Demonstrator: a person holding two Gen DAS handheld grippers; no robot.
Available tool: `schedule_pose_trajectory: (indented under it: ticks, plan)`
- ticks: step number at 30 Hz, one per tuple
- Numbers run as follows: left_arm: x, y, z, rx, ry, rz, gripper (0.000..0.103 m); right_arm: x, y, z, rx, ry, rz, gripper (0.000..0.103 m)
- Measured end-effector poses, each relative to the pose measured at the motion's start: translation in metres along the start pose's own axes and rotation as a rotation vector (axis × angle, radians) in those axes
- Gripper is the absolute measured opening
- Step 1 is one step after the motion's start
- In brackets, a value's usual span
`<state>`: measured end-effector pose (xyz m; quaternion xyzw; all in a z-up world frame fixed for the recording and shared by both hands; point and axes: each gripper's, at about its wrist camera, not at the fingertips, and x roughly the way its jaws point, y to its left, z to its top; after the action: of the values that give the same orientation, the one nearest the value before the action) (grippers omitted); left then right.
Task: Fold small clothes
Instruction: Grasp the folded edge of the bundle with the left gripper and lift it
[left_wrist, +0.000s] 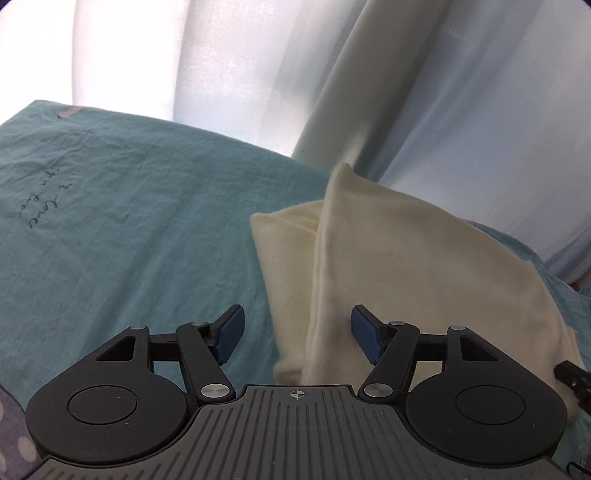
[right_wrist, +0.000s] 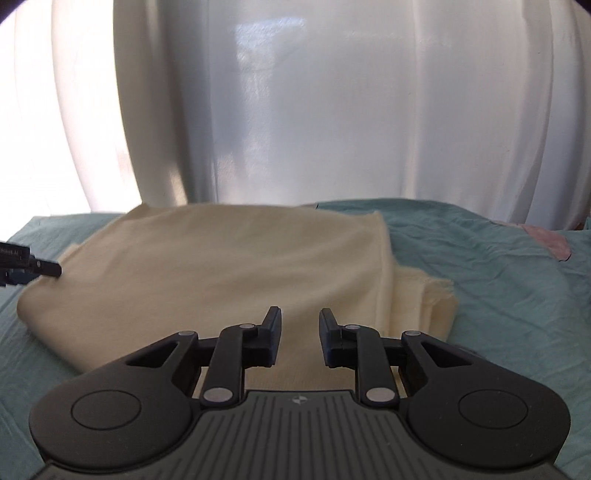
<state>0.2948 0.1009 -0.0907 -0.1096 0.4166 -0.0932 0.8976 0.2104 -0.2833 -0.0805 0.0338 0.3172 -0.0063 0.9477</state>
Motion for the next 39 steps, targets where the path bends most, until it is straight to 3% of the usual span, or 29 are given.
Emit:
schedule_pose_trajectory:
  ticks: [6, 9, 18, 21, 25, 28, 30, 34, 37, 39]
  plan:
    - [-0.005, 0.012, -0.008, -0.043, 0.062, -0.097, 0.07, -0.016, -0.003, -0.006, 0.015, 0.004, -0.134, 0.02]
    - [-0.01, 0.014, -0.009, -0.061, 0.077, -0.158, 0.07, -0.03, -0.002, -0.006, 0.053, 0.005, -0.115, 0.022]
    - [0.005, 0.018, -0.001, -0.096, 0.11, -0.228, 0.069, -0.042, 0.008, -0.012, 0.1, 0.034, -0.057, 0.023]
    - [0.012, 0.022, 0.007, -0.102, 0.118, -0.239, 0.065, -0.044, 0.013, -0.011, 0.091, 0.022, -0.041, 0.029]
    - [0.027, 0.027, 0.019, -0.138, 0.137, -0.293, 0.059, -0.042, 0.022, -0.007, 0.118, 0.015, 0.005, 0.029]
    - [0.038, 0.032, 0.026, -0.161, 0.156, -0.312, 0.036, -0.039, 0.031, -0.006, 0.111, 0.019, 0.031, 0.029]
    - [0.041, 0.037, 0.028, -0.181, 0.16, -0.344, 0.032, -0.036, 0.038, -0.005, 0.101, 0.028, 0.054, 0.029]
    - [0.047, 0.045, 0.027, -0.216, 0.151, -0.362, 0.035, -0.032, 0.051, -0.004, 0.074, 0.031, 0.078, 0.029]
    - [0.051, 0.048, 0.029, -0.263, 0.145, -0.398, 0.048, -0.028, 0.059, -0.003, 0.068, 0.04, 0.093, 0.029]
    - [0.054, 0.048, 0.031, -0.279, 0.144, -0.407, 0.045, -0.027, 0.067, -0.002, 0.059, 0.043, 0.106, 0.029]
